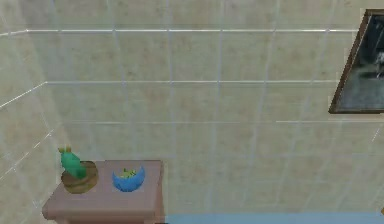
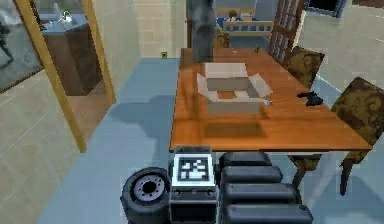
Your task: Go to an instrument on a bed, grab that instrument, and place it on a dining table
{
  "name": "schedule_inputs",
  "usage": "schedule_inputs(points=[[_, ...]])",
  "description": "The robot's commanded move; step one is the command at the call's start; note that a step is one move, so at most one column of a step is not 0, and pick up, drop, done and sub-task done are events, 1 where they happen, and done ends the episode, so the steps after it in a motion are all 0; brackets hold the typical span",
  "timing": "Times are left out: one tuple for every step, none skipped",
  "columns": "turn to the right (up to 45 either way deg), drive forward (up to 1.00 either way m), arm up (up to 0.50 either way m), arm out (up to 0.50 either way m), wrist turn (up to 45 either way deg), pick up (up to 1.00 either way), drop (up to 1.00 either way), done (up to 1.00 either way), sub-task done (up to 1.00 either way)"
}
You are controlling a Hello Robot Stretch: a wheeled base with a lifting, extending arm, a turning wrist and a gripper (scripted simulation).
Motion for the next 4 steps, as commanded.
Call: schedule_inputs(points=[[45.0, 0.00, 0.00, 0.00, 0.0, 0.00, 0.00, 0.00, 0.00], [9.0, 0.00, 0.00, 0.00, 0.0, 0.00, 0.00, 0.00, 0.00], [0.0, 0.65, 0.00, 0.00, 0.0, 0.00, 0.00, 0.00, 0.00], [36.0, 0.00, 0.00, 0.00, 0.0, 0.00, 0.00, 0.00, 0.00]])
